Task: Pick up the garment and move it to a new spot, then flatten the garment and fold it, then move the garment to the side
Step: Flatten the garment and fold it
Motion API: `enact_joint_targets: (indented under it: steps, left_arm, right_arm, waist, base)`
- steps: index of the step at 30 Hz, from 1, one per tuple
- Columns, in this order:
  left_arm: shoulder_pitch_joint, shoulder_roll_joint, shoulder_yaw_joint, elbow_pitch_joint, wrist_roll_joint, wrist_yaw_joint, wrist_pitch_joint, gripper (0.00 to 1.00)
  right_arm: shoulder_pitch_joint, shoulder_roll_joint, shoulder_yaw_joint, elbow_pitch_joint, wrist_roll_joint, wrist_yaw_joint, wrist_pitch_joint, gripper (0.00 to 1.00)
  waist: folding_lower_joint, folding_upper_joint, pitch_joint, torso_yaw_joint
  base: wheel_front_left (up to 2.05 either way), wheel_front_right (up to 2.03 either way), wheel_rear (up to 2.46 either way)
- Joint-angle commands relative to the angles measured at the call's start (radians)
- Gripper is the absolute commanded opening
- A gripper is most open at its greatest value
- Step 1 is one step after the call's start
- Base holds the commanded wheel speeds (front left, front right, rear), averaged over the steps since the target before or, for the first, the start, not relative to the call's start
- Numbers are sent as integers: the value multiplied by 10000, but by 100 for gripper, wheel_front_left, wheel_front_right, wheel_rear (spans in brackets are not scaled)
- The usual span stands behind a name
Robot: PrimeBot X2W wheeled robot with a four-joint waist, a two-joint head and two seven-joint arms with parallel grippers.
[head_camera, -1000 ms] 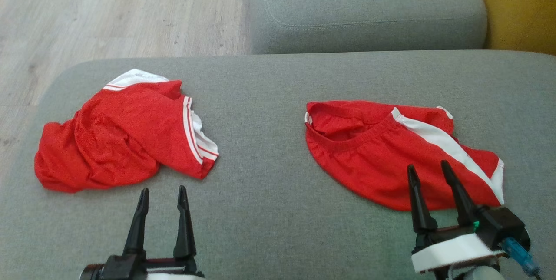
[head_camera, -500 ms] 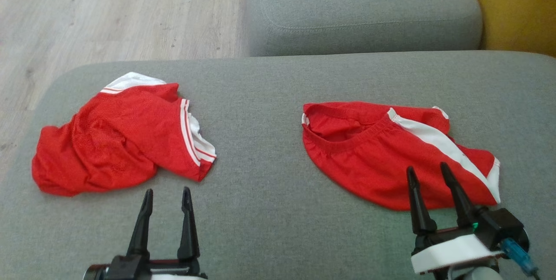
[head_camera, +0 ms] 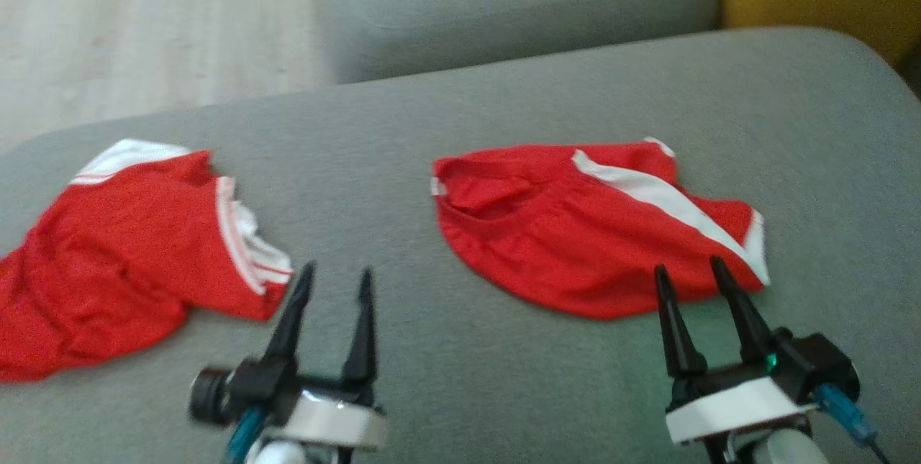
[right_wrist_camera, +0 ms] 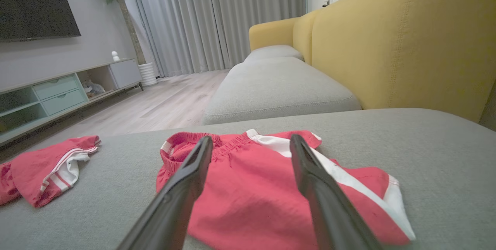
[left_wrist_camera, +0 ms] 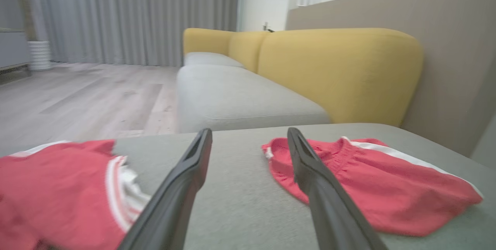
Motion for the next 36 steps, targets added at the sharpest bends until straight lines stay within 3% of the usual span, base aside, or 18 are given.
enact_joint_targets:
  steps: [1, 3, 7, 15, 22, 25, 36]
  left_arm:
    - [-1187, -51, -67, 239, 8, -170, -80, 100]
    - [-2053, -51, -455, 1051, 105, -301, 28, 100]
    - [-4286, -51, -1467, 2297, -509, -773, 1543, 100]
    - [-6859, -51, -2376, 3500, -2042, -857, 3443, 100]
    - [-8350, -51, -3144, 4750, -2601, -740, 3742, 100]
    - [-8952, -51, -3639, 5471, -3326, -747, 3795, 100]
    - [-9787, -51, -5254, 6167, -4886, -693, 3412, 100]
  right_arm:
    - [-685, -37, 327, -455, -71, -7, -38, 100]
    - [-887, -37, 321, -557, -4, -7, -38, 100]
    - [-1195, -37, 158, -682, 156, -7, -38, 100]
    - [-1556, -37, 126, -800, 345, -7, -38, 100]
    - [-1729, -37, 192, -785, 348, -7, -38, 100]
    - [-1840, -37, 305, -778, 353, -7, -38, 100]
    - [-1843, -37, 461, -667, 395, -7, -38, 100]
  waist:
    - [-2, -1, 724, -966]
    - [-2, -1, 1126, -1373]
    - [-2, -1, 1937, -2186]
    - [-2, -1, 2944, -2876]
    - [-2, -1, 3434, -2995]
    - [-2, -1, 3594, -3107]
    - [-2, -1, 3664, -3334]
  base:
    - [0, 0, 0]
    - [0, 0, 0]
    - [0, 0, 0]
    - [0, 0, 0]
    - [0, 0, 0]
    - [0, 0, 0]
    - [0, 0, 0]
